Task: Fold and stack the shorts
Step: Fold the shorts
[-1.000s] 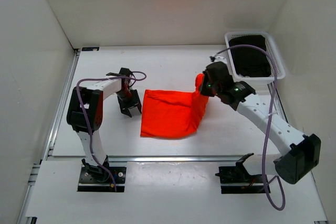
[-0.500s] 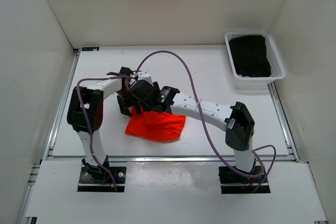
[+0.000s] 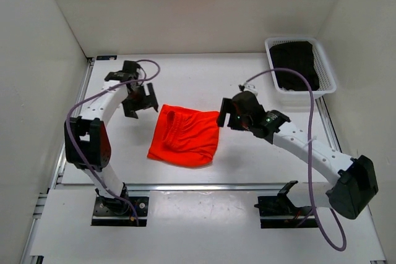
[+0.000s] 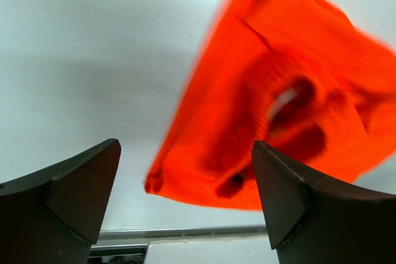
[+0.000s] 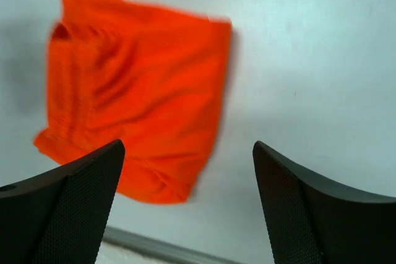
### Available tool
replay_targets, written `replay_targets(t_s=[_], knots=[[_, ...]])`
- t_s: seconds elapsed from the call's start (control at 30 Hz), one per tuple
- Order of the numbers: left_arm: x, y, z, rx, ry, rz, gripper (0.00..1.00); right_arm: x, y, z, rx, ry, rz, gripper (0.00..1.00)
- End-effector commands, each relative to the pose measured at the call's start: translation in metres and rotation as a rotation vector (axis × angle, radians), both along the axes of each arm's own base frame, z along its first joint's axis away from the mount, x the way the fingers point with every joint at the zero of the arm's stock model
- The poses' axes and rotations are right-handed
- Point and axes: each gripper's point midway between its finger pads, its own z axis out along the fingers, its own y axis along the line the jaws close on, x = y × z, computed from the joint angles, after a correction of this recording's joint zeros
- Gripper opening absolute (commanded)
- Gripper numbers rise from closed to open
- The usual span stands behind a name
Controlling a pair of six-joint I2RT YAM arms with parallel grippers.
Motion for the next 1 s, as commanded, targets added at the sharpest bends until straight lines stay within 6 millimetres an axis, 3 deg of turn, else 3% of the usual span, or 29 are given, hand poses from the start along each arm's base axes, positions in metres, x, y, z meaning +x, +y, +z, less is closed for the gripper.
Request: replay_targets(t_s=[0.0,0.03,0.17,0.37,0.53,0.7,0.77,0.9,0.97], knots=[[-0.021,-0.048,0.015,-0.024,-0.021,-0.229,1.0,-0.021,0.011,-0.032,0.189,0.18,0.028,0.91],[-0.028,-0.063,0.008,-0.036,-0.016,-0.289,1.0,-0.028,0.007,-0.045,0.208,0.219,0.026,0.93],[-0.041,-0.082,-0.012,-0.028,0.019,-0.371,1.0,-0.03,0.011,-0.051,0.295,0.262,0.043,0.96],[-0.038,-0.093,-0.034,-0.039,0.072,-0.394,1.0,-0.026,0.025,-0.065,0.316,0.3,0.081,0.96],[-0.037,-0.115,-0.049,-0.125,0.103,-0.43,1.0,-0.021,0.036,-0.096,0.311,0.363,0.086,0.94],[-0.041,-0.136,-0.043,-0.231,0.107,-0.471,0.94,-0.012,0.045,-0.115,0.305,0.38,0.106,0.93],[-0.042,-0.138,-0.042,-0.244,0.109,-0.475,0.93,-0.018,0.046,-0.131,0.299,0.416,0.113,0.92],[-0.042,-0.141,-0.035,-0.263,0.099,-0.463,0.98,-0.021,0.05,-0.148,0.292,0.454,0.115,0.82],[-0.042,-0.143,-0.023,-0.279,0.073,-0.462,1.0,-0.022,0.051,-0.148,0.297,0.459,0.122,0.81]])
